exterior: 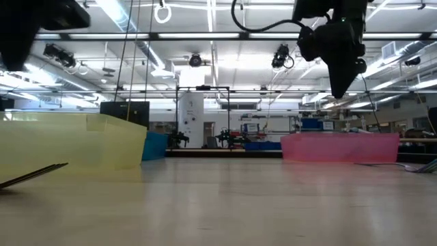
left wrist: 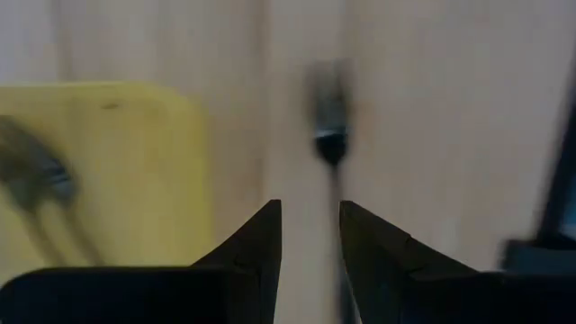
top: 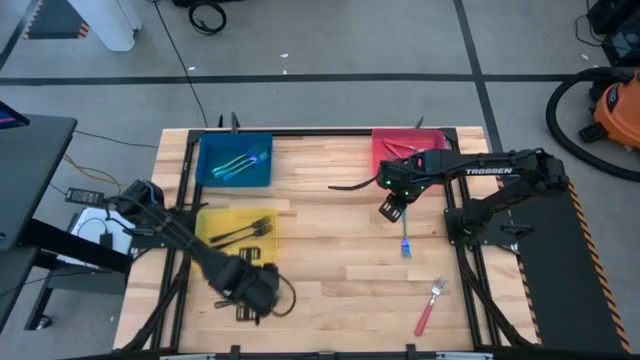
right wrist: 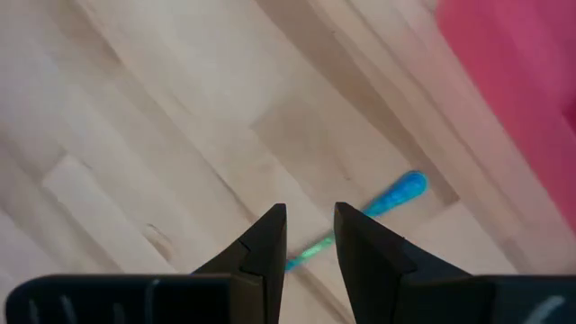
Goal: Sort silverware by color (type)
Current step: Put the black fork into the yellow bin
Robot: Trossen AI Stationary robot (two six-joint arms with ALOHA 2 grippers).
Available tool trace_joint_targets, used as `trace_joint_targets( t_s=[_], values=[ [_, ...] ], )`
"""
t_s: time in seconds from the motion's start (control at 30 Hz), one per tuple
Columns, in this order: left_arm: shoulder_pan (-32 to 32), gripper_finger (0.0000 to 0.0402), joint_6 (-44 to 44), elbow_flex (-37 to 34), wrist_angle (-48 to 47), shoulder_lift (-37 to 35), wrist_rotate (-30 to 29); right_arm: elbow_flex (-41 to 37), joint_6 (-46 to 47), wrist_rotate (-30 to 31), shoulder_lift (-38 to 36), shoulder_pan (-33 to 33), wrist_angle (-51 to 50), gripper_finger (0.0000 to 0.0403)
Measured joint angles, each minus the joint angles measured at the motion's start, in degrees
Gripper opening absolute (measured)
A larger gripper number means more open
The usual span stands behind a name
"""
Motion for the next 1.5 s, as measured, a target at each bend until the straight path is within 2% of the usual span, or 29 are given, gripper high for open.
trace_joint_targets(
  t_s=[0.17, 0.3, 0.57, 0.77, 0.97, 1.13, 1.37, 1.5],
  values=[
    [-4.56, 0.0114, -6.51, 0.00, 4.08, 0.00, -0.09, 0.00, 1.92, 0.00, 0.00, 3.41, 3.11, 0.0104],
    [-7.22, 0.0114, -10.67, 0.00, 4.37, 0.04, -3.06, 0.00, 4.73, -0.02, 0.00, 5.88, 5.15, 0.0104],
    [-9.33, 0.0114, -14.87, -0.40, 5.03, 0.08, -5.39, 0.00, 6.66, -0.02, 0.02, 9.97, 8.26, 0.0104],
    [-9.57, 0.0114, -17.82, -6.74, 10.42, 0.15, -5.51, 0.00, 8.65, 0.00, 0.02, 12.34, 9.65, 0.0104],
    [-9.72, 0.0114, -19.35, -10.40, 11.39, 0.15, -4.26, 0.00, 8.70, 0.02, 0.02, 14.26, 11.96, 0.0104],
    [-9.54, 0.0114, -19.35, -14.21, 17.47, 0.15, -3.52, 0.00, 8.71, 0.10, 0.02, 15.25, 13.96, 0.0104],
    [-9.17, 0.0114, -22.29, -18.83, 20.91, 0.15, -3.21, 0.00, 8.75, 0.15, 0.02, 16.15, 15.45, 0.0104],
    [-9.20, 0.0114, -21.62, -21.34, 26.80, 0.15, -1.51, 0.00, 8.75, 0.15, 0.02, 16.30, 15.43, 0.0104]
  ],
)
